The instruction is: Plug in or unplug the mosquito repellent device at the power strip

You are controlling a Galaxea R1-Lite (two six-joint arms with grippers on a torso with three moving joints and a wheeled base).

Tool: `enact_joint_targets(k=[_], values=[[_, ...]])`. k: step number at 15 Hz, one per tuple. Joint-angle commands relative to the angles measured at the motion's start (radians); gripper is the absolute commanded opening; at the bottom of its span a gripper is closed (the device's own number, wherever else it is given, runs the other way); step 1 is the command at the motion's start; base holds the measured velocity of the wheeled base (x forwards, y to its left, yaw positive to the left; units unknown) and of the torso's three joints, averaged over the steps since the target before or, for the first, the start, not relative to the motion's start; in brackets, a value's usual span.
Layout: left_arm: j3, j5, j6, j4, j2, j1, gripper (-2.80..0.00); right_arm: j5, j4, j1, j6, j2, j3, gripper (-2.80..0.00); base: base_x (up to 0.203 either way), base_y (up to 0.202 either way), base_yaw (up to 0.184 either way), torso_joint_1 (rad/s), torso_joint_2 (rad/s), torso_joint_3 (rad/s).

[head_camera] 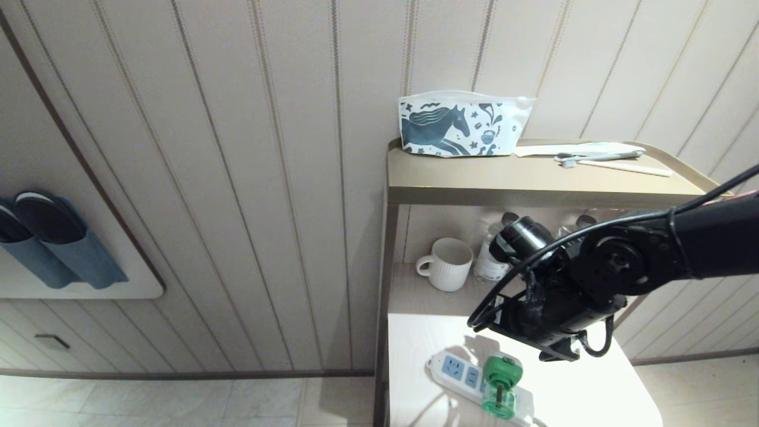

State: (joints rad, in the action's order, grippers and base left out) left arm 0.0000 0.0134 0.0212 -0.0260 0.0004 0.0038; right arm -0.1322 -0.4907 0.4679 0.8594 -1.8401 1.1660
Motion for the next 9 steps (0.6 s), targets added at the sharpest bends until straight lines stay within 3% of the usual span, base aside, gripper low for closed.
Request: enact_joint_targets(k=[1,5,6,9], values=[[0.0,0.0,0.0,0.0,0.0,0.001,-2.8,-0.002,-0.019,0.014,-0.007,0.116,-0.011,0.0,0.0,0.0,0.0,0.0,0.0,0.0],[0.0,0.0,0.0,0.0,0.0,0.001,-2.8,-0.029,-0.021,0.02,-0.036,0.253,-0.113,0.0,0.0,0.0,0.0,0.0,0.0,0.0],[0.0,0.0,0.0,0.0,0.0,0.001,-2.8,-0.035,-0.019,0.02,-0.051,0.296,-0.133,-2.8,0.0,0.0,0.0,0.0,0.0,0.0],[0.0,0.0,0.0,0.0,0.0,0.001,-2.8,-0.08,-0.03,0.01,-0.122,0.429,-0.159,-2.8,0.0,0.0,0.0,0.0,0.0,0.0]])
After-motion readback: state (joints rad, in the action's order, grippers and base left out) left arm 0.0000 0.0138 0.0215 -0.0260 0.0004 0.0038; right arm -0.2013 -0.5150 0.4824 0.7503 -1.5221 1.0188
